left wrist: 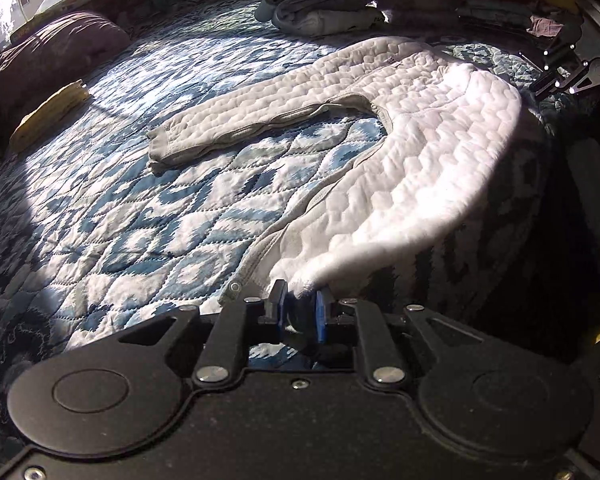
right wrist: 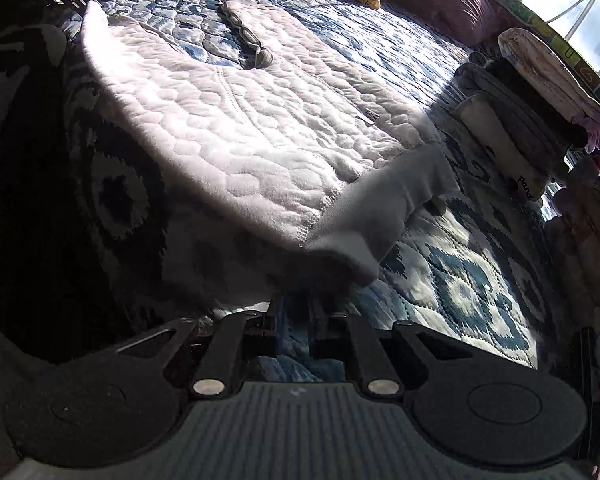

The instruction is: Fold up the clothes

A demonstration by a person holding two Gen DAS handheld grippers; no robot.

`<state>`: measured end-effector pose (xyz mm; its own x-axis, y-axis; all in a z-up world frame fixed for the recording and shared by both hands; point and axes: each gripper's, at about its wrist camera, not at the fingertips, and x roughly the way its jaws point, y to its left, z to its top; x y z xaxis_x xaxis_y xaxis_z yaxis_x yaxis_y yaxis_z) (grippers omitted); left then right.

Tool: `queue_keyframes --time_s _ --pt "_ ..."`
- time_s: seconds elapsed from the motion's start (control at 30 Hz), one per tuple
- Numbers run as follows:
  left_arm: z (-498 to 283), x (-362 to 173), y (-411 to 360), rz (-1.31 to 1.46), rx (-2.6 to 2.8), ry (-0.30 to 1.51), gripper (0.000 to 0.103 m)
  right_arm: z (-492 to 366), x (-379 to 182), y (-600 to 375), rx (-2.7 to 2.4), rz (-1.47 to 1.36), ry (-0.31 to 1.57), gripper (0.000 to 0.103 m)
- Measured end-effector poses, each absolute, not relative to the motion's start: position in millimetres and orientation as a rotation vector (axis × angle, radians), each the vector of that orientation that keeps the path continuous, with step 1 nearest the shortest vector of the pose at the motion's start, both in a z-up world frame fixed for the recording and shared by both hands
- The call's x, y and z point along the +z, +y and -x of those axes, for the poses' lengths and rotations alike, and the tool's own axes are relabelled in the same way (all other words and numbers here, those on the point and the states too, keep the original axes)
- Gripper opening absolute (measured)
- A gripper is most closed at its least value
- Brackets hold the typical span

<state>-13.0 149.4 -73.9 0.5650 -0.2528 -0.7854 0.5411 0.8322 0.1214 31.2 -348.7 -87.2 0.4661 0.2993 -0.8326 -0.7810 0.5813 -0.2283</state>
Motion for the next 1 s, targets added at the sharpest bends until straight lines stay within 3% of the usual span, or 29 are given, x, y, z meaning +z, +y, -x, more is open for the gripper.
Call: queue_keyframes --time_s 0.03,0.1,0.17,0.27,0.37,0.47,0.63,0.8,0.9,0.93,0.97,1.0 --pt "17.0 -73.2 154.7 -0.349 -0.479 0.862 0.037 -30.3 -87.3 -353.2 0.720 0.645 0.847 0.017" --pt "23.5 -68.7 168.3 -0.269 -0.462 0.859 0.047 -31.9 -84.2 -368.8 0.699 0.540 0.866 0.023" --pt "23.7 -64.3 186.4 -0.124 -0.404 0.843 0.048 -38.7 -78.8 -388.4 0.670 0.365 0.879 0.034" --pt "16.0 -63.1 211.8 0.120 -0.299 0.831 0.048 -56.6 -76.2 -416.5 0.620 0.029 0.898 0.042" --pt "-0.2 -80.5 229.3 0.411 -0.239 0.885 0.048 -76.4 -85.8 -436.7 0.569 -0.330 0.910 0.053" --pt "-10.9 -105.0 223.9 0.531 -0.197 0.956 0.048 -91.9 -103.8 -444.1 0.517 -0.620 0.903 0.067" --pt "-11.8 -114.8 211.1 0.605 -0.168 0.933 0.048 -99.8 -146.7 -449.7 0.378 -0.897 0.926 0.069" --pt "-4.7 -117.1 206.5 0.656 -0.168 0.925 0.032 -88.3 -170.7 -449.1 0.349 -1.095 0.851 0.065" --pt "-4.3 -123.7 201.4 0.690 -0.164 0.921 0.022 -91.9 -176.3 -439.2 0.354 -1.148 0.824 0.056" --pt "-5.6 -123.8 198.1 0.681 -0.162 0.921 0.017 -93.9 -177.7 -434.6 0.361 -1.156 0.819 0.043" --pt "-7.3 -123.3 194.5 0.664 -0.159 0.920 0.016 -96.5 -173.5 -428.0 0.370 -1.102 0.820 0.019" --pt "-9.2 -121.6 191.1 0.639 -0.156 0.916 0.014 -99.1 -168.5 -421.0 0.378 -1.040 0.820 0.010"
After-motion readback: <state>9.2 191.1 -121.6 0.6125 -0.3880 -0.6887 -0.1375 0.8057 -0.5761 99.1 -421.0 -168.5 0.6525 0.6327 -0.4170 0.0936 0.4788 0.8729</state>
